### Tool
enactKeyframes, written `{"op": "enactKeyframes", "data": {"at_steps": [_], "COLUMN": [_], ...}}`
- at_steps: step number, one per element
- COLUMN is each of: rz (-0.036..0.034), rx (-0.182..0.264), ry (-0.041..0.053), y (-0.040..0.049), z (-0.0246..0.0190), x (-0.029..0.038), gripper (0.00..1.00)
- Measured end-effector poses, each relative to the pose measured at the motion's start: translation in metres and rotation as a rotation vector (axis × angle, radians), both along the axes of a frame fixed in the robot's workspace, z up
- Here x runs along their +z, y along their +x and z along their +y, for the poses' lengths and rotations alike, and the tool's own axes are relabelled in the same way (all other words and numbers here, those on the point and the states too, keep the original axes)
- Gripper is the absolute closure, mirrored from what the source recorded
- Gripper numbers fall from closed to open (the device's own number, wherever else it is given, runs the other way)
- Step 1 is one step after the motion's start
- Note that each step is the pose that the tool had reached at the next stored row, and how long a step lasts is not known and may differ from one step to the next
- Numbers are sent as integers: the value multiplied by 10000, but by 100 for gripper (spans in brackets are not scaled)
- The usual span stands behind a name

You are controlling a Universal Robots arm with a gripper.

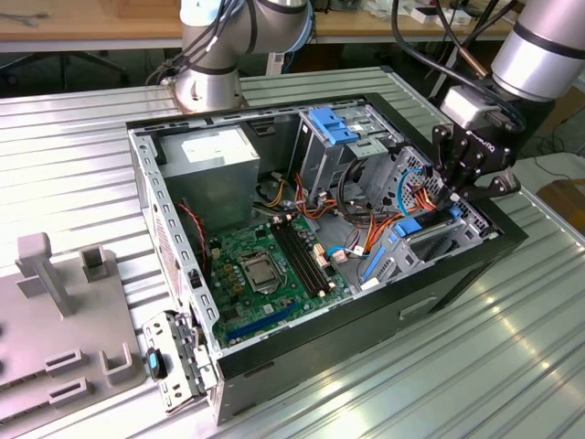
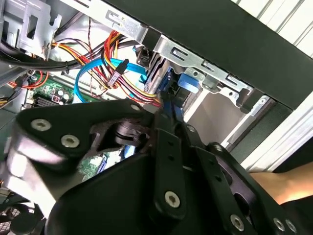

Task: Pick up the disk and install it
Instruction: 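Insert the first disk wire, then insert the second disk wire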

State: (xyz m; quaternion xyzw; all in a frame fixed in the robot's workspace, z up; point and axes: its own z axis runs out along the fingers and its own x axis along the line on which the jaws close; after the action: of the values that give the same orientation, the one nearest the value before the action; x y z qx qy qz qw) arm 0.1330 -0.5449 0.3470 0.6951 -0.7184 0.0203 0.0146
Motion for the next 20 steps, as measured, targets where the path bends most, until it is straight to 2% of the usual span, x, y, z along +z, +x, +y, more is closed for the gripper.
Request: {"op": "enactKeyframes", "data": {"at_steps": [1, 2, 17, 18, 20], "rz": [0, 0, 0, 2, 11], "rx": [0, 0, 0, -1, 0], "ry": [2, 1, -3, 0, 0], "y": [0, 0, 0, 0, 0], "z": [0, 0, 0, 3, 9], "x": [0, 2, 18, 59, 238], "gripper": [84, 89, 89, 89, 89]}}
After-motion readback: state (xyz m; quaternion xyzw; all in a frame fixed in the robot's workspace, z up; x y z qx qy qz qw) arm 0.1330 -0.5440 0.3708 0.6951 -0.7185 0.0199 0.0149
